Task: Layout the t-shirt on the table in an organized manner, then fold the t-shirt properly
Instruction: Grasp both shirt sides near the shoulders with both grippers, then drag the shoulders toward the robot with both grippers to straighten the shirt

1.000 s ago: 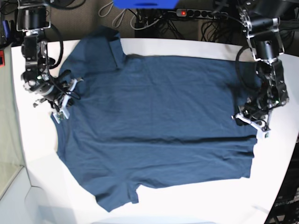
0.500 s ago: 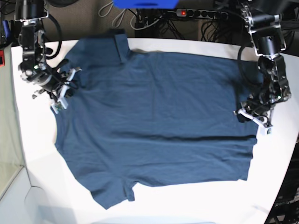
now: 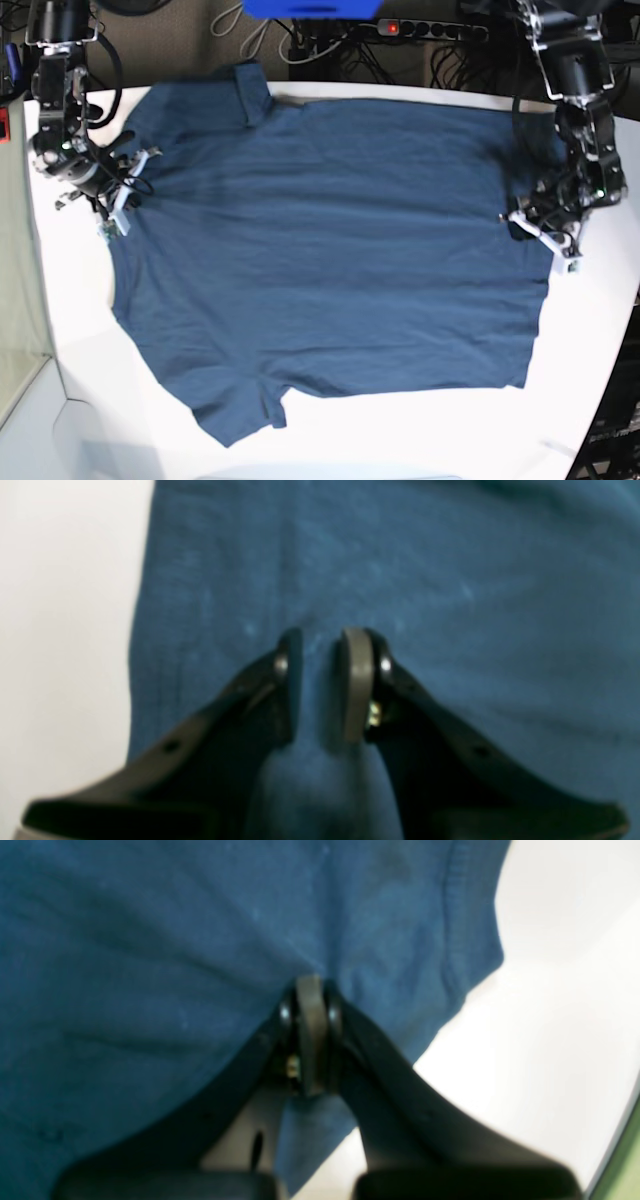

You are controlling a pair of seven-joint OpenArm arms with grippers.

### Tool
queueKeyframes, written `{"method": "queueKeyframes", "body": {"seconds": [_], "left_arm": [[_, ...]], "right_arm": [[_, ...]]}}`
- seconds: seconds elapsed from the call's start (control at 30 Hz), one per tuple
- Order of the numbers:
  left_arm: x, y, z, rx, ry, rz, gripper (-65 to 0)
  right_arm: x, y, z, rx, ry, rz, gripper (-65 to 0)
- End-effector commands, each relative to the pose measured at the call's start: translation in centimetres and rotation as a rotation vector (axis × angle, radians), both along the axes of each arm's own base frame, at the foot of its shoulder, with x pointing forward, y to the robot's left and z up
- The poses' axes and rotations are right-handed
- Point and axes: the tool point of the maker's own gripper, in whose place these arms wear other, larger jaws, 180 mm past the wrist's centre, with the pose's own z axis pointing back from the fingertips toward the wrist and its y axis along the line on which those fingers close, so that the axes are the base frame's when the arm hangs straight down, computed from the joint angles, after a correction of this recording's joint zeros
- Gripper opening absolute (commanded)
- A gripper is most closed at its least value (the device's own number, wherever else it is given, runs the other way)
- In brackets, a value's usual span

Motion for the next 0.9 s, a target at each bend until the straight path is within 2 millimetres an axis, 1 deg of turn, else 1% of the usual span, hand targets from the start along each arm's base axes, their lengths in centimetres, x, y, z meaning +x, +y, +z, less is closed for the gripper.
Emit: {"method": "queueKeyframes", "body": {"seconds": [0.0,0.07,0.13,0.4,0.5,0.53,0.6,0.67,0.7,0.73,0.8,0.87], "left_arm": [[-0.1,0.5,0.8,0.036,0.007,-0.012,-50.9],[-0.1,0.3,1.7,0.053,-0.019,-0.028,-50.9],[0.1,0.2,2.2,0.061,-0.036,-0.034,-50.9],[0.9,0.0,3.2,0.064,-0.065,-0.038,-50.9],[1.4,-0.4,5.0,0.086,-0.117,-0.058,-50.8],[1.7,-0.4,6.0,0.093,-0.145,-0.059,-50.8],[1.0,-0.2,7.2,0.072,-0.176,-0.032,-50.7],[0.1,1.0,9.7,0.057,-0.226,0.02,-50.6],[-0.6,2.0,10.9,0.059,-0.241,0.049,-50.6],[-1.4,2.7,11.7,0.056,-0.243,0.075,-50.3],[-3.1,3.9,12.7,0.058,-0.237,0.112,-45.5],[-5.4,4.4,12.7,0.051,-0.206,0.135,-35.9]], "right_arm": [[-0.9,-1.8,-0.4,-0.075,0.055,-0.01,-64.8],[-0.6,-1.7,0.0,-0.075,0.042,-0.006,-64.8],[0.0,-1.3,1.0,-0.077,0.01,0.005,-64.8],[1.8,1.0,5.1,-0.078,-0.121,0.054,-64.8],[2.3,1.4,6.7,-0.089,-0.164,0.069,-64.7],[2.3,1.7,7.2,-0.092,-0.177,0.076,-64.4],[2.1,1.7,8.0,-0.098,-0.198,0.077,-64.2],[1.5,1.3,9.2,-0.112,-0.224,0.067,-63.6],[1.0,1.2,9.7,-0.122,-0.225,0.057,-61.9],[0.6,1.2,10.1,-0.129,-0.223,0.044,-59.2],[-0.5,0.9,10.7,-0.146,-0.209,0.018,-52.2],[-2.7,0.7,9.9,-0.158,-0.152,0.018,-43.9]]}}
